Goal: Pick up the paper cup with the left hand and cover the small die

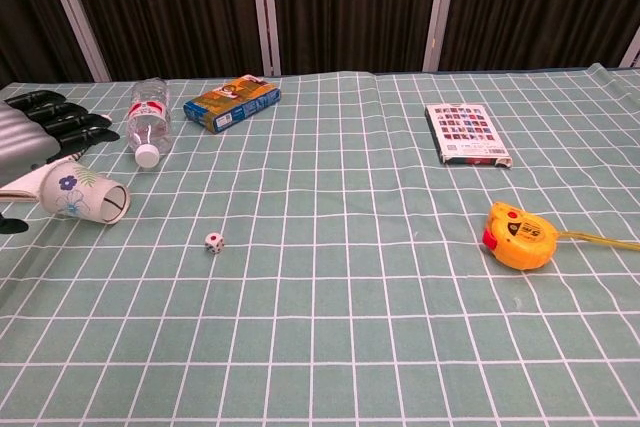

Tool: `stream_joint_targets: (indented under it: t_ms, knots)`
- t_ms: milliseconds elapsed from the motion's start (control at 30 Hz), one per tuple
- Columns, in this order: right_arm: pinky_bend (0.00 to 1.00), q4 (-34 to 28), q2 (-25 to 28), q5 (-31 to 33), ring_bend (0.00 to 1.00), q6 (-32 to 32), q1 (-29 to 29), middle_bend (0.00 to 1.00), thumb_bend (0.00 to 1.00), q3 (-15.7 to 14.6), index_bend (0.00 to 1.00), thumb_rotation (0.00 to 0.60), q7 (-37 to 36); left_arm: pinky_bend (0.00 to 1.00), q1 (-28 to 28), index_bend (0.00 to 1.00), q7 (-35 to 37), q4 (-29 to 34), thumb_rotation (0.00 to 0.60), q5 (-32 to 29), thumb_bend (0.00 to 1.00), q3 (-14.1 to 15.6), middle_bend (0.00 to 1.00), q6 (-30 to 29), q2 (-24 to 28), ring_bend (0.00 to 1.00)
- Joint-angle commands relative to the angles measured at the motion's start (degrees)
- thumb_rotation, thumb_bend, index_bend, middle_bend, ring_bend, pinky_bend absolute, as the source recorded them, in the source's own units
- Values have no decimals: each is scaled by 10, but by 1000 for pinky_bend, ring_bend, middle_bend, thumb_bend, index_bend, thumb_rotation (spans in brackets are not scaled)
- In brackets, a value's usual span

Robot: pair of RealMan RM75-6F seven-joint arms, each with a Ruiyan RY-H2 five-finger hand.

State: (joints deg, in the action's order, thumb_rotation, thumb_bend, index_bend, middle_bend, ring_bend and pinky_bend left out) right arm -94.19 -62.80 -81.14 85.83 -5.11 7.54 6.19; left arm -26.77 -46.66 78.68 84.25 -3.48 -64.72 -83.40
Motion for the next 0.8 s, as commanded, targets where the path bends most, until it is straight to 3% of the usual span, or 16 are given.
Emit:
stream_joint_targets:
  t_ms: [33,367,567,633,800]
  knots:
    - [0,1,0,1,0,-1,0,0,0,0,0,600,-1,1,-6,15,-81,-50,600,-17,0,-10,0,-28,-74,0]
    - [0,6,1,11,0,-7,-2,0,0,4,0,600,-4,77,-19,52,-89,-92,600,-44,0,-6,4,8,-101,0]
    - [0,9,0,14,0,-13,-5,0,0,4,0,600,-5,135,-25,129,-97,-113,600,-58,0,-3,83,19,-119,55]
    - [0,10,0,15,0,-13,-5,0,0,5,0,600,-7,173,-27,174,-93,-120,600,-57,0,-2,144,18,-122,106]
    - [0,10,1,15,0,-13,-5,0,0,4,0,600,-9,426,-28,459,-60,-143,600,-39,0,2,474,-2,-132,410]
